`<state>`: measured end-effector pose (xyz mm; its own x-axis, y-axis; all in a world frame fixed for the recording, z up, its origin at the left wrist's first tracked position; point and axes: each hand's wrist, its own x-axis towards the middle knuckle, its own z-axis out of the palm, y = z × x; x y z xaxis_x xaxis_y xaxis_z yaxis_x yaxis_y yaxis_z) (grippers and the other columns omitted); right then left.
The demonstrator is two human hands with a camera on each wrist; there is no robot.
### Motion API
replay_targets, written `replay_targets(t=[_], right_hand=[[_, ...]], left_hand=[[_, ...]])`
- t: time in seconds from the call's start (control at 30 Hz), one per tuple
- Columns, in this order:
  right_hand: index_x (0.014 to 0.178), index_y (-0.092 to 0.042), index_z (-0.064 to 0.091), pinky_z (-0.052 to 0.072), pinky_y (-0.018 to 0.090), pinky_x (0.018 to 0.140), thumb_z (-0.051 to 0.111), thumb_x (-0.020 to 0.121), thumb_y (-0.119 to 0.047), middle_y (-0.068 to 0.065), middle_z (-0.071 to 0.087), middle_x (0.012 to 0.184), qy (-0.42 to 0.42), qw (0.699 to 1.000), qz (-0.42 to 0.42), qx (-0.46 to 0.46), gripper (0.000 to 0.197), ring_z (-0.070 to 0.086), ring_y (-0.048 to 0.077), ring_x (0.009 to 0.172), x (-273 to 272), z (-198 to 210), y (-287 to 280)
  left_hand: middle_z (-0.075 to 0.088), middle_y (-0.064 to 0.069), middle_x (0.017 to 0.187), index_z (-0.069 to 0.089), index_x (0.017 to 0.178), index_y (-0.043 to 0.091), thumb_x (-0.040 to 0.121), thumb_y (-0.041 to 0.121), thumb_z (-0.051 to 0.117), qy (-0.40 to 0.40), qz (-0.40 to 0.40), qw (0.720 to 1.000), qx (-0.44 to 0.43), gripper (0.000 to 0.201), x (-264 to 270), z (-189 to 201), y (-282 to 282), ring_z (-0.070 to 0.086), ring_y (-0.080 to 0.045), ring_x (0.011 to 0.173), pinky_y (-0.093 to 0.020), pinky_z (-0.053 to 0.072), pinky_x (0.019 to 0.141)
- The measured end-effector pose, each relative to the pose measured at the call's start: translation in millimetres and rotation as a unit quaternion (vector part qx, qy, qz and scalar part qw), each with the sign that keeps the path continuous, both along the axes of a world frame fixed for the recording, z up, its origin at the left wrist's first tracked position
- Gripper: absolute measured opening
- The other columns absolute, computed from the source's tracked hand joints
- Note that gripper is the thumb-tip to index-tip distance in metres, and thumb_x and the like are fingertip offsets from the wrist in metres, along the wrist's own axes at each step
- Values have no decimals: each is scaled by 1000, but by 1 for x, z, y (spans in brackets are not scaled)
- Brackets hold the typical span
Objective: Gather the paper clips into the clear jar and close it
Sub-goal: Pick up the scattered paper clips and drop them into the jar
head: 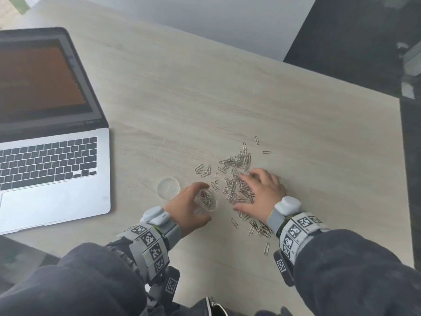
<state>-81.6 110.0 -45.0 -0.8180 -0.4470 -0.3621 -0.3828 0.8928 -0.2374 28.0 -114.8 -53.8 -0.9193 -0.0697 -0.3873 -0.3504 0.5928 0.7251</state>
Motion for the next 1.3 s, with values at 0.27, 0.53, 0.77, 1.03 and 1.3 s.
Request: replay_targets(t=[0.27,0.53,0.77,1.03,1.3], right_hand=[[98,-26,66,49,36,71,65,81,-21,-1,55,101,-7,993,-40,-110,18,55,23,91,14,-5,22],[73,-26,56,42,31,65,62,73,-13,-4,57,82,-58,983,-121,-127,14,53,20,74,13,3,28],[71,-26,64,46,22,66,66,71,-13,-12,62,75,-102,949,-191,-228,12,57,9,70,32,22,20],[84,-30,68,39,9,63,67,75,-17,-16,60,78,-139,951,-119,-250,16,55,-5,68,51,39,-5],[93,-31,73,45,12,68,59,85,-14,-15,71,90,-156,936,-127,-288,23,59,-6,67,58,53,11]], left_hand=[[54,15,123,45,131,38,64,33,73,0,-12,1000,-18,72,-2,4,13,58,-4,78,-24,49,77],[55,12,124,44,131,40,63,33,66,-6,-43,999,-11,71,1,4,37,60,-11,86,-30,51,83],[53,15,125,39,127,47,62,36,65,-11,-64,998,-2,70,-2,2,52,62,-11,90,-31,53,82],[55,12,117,45,121,43,61,35,64,-21,-81,996,23,63,-4,2,61,62,-10,91,-32,53,80],[58,15,114,42,116,47,56,45,69,-9,-76,997,22,65,-1,-4,56,60,-7,96,-34,53,82]])
